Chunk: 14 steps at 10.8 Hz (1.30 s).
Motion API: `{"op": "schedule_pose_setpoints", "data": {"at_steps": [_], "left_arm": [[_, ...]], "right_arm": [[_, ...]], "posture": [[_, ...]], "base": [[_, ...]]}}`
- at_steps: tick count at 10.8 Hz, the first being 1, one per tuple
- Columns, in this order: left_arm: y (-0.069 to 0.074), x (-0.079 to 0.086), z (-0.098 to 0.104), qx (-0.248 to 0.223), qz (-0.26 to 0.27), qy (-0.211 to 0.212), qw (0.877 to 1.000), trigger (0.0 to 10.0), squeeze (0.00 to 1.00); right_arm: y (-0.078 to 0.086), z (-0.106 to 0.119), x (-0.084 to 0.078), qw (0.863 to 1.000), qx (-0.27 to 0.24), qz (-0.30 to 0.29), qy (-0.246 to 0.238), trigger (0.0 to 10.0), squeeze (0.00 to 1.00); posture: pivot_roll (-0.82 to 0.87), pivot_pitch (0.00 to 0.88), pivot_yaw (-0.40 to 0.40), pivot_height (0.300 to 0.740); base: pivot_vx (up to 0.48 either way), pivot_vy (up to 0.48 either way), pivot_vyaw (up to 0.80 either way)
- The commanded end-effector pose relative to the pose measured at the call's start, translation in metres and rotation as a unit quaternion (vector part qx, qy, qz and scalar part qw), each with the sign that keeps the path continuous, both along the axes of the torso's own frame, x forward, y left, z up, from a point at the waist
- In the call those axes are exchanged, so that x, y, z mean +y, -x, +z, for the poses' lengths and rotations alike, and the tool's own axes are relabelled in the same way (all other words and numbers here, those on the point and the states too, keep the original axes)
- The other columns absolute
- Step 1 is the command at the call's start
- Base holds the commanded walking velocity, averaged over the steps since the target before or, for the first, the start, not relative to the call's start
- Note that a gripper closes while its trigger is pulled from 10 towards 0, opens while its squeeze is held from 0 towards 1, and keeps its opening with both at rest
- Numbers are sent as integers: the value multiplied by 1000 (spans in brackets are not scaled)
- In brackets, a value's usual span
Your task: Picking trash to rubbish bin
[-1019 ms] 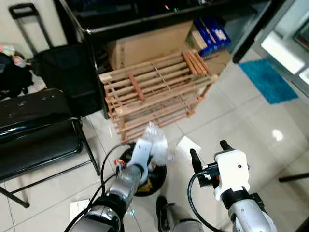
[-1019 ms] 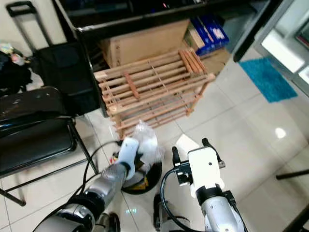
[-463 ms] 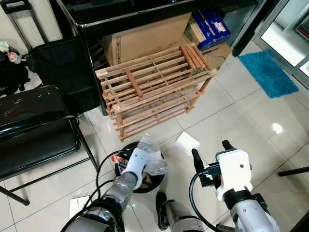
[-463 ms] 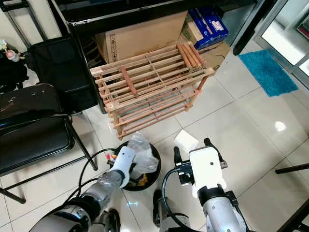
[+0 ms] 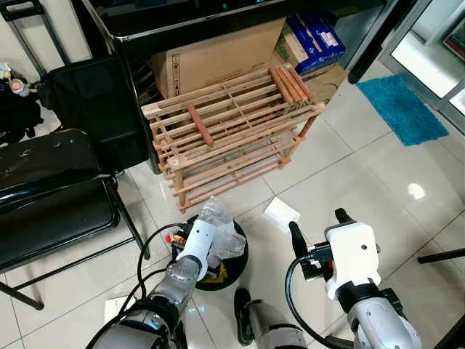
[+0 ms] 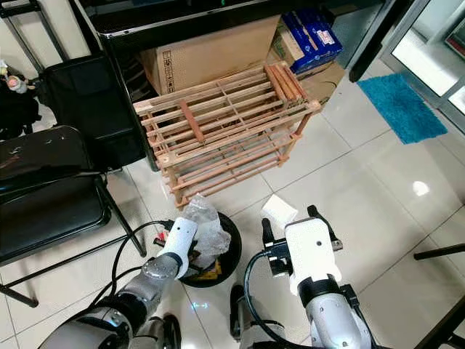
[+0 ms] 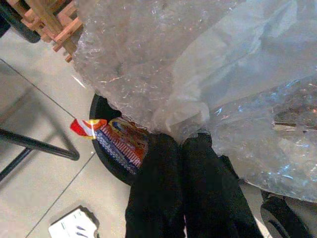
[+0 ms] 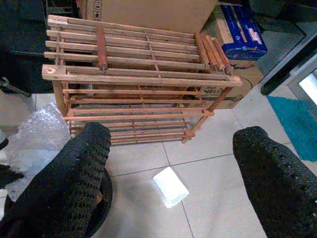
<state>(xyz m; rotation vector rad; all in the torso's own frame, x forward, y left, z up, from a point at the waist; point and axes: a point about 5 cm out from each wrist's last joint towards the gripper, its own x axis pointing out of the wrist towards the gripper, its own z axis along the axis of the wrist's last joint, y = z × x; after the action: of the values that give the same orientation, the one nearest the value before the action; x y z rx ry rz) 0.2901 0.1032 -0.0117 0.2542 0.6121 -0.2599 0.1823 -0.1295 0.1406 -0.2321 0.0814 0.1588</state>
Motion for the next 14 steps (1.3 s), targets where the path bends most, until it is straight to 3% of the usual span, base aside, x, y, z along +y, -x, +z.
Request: {"op": "schedule_pose_setpoints", "data": {"at_steps": [1,2,3,4,6,7,9,10,11,12,14], "left_arm": [[8,-2,-7,17,1,-6,1000,9216,0],[8,-2,-8,17,1,-6,1000,10000,0],[7,-1,-7,16,3,-9,1000,9333,0],[8,3,-9,21,8,-19,1000,6000,0],[18,13,-18,38,8,-42,998,6000,0],[19,16,-19,39,12,-44,998,5490,0],[26,25,-25,56,17,-47,997,6118,0],[29,25,-28,61,16,-48,997,5922,0],[34,26,-31,67,16,-47,996,2275,0],[36,24,-33,71,17,-32,997,0,0],[35,23,-32,68,17,-33,997,0,0]], "right_arm": [[2,0,-5,1000,3,-8,9,10000,0],[2,0,-5,1000,3,-8,10,10000,0],[2,0,-5,1000,3,-8,10,10000,0],[2,-1,-6,1000,5,-8,10,10000,0],[0,0,-4,1000,4,-5,10,10000,0],[1,0,-5,1000,4,-4,10,10000,0],[0,-1,-4,1000,6,1,10,10000,0],[-1,-1,-3,1000,5,4,9,10000,0],[-2,0,-3,1000,4,6,9,10000,0],[-3,0,-3,1000,3,8,9,10000,0],[-4,0,-4,1000,3,9,10,10000,0]], "posture": [[-144,297,-109,740],[-143,297,-109,740],[-140,296,-109,740],[-133,296,-108,740],[-133,297,-111,740],[-135,300,-116,740],[-120,306,-123,740],[-113,308,-126,740],[-110,309,-127,740],[-106,310,-130,740],[-107,307,-131,740]], "base": [[0,0,0],[0,0,0],[0,0,0],[0,0,0],[0,0,0],[0,0,0],[0,0,0],[0,0,0],[0,0,0],[0,0,0],[0,0,0]]}}
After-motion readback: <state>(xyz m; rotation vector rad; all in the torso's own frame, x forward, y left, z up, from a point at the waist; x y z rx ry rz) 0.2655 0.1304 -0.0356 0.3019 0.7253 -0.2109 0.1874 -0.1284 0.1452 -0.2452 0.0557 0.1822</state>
